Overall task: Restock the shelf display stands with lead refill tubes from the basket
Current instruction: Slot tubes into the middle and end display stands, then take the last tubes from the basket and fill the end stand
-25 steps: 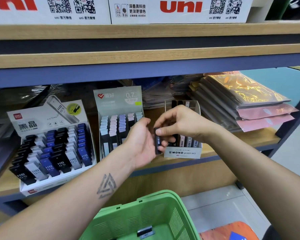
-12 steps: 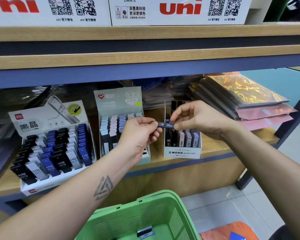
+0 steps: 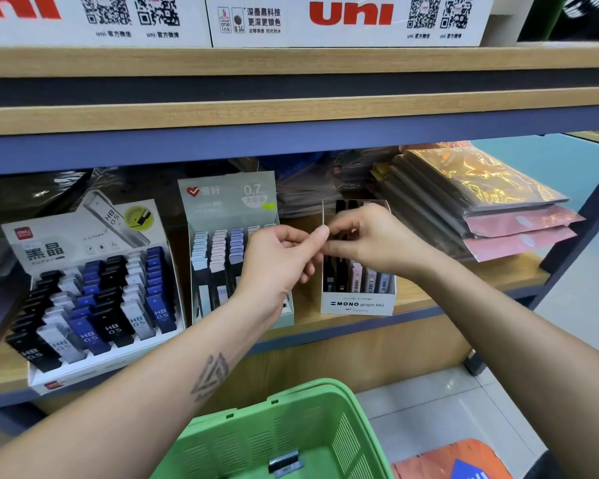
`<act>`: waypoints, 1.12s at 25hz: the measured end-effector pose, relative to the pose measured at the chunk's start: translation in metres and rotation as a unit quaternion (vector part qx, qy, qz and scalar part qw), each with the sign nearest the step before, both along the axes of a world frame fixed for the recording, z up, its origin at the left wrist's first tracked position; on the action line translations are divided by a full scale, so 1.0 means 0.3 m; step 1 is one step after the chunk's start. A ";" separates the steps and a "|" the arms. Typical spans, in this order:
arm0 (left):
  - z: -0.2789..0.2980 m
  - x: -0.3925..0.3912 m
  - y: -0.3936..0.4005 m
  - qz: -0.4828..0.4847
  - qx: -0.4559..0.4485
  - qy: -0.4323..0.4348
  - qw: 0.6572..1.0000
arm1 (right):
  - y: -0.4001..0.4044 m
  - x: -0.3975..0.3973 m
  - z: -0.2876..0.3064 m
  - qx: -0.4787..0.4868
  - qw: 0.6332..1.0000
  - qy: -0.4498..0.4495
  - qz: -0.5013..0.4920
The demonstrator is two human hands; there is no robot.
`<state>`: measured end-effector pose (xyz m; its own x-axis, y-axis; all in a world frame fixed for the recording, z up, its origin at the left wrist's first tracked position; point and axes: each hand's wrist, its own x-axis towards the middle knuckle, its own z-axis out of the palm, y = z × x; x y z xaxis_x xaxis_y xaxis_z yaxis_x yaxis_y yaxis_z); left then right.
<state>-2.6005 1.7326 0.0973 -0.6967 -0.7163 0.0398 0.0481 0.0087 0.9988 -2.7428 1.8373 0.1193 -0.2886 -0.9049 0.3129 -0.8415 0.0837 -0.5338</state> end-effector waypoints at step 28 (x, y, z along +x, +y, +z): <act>-0.172 -0.011 0.053 -0.126 -0.591 -0.306 0.736 | -0.077 -0.056 -0.052 -0.026 0.977 0.122 -0.172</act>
<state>-2.6036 1.7484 0.0456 -0.9476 -0.2791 0.1553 -0.2593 0.9562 0.1361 -2.7595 1.8141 0.1038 -0.4845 -0.7483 0.4532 -0.8707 0.3626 -0.3322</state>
